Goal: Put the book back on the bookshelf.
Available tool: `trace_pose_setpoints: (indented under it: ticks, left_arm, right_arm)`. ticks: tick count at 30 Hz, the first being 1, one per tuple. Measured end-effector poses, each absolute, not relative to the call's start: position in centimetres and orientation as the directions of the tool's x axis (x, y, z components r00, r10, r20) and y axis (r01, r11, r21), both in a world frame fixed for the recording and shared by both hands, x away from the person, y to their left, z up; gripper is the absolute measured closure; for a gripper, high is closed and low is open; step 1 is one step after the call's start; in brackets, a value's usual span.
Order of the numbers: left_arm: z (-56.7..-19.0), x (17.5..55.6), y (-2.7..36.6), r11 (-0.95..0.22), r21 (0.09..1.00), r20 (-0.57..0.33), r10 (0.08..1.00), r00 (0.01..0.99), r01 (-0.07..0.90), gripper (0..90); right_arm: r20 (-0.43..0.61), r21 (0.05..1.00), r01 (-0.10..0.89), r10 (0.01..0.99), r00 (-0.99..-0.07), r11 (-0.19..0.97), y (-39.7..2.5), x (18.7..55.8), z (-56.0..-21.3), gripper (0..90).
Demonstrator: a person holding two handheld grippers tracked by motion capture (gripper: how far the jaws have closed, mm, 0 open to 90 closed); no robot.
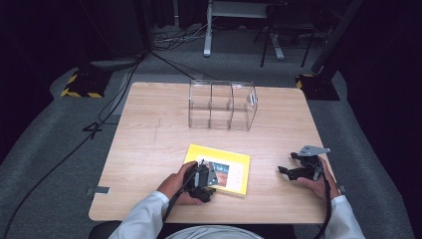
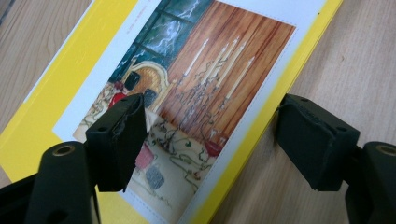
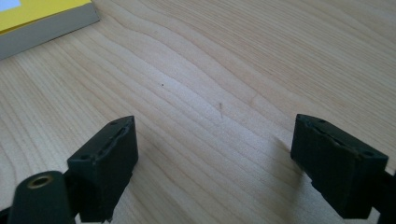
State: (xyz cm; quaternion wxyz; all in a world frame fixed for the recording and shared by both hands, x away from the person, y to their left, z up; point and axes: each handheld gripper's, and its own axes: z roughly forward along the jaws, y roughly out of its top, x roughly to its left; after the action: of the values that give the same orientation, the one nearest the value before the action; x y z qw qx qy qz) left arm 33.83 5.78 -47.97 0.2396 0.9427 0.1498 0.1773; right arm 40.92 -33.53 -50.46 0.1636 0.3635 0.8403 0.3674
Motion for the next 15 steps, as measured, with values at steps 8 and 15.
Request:
trace_pose_setpoints:
  ticks: [8,15]
  left_arm:
    - [-47.69,33.83,5.12,-0.849,0.507,0.272,0.322,0.907,0.149,48.2]
    - [-47.47,34.23,5.03,-0.830,0.541,0.241,0.312,0.919,0.139,62.9]
  right_arm:
    - [-0.008,0.736,0.493,0.734,-0.679,0.464,-33.48,40.89,-50.46,15.3]
    - [-0.010,0.732,0.492,0.729,-0.684,0.472,-33.28,40.68,-50.40,15.7]
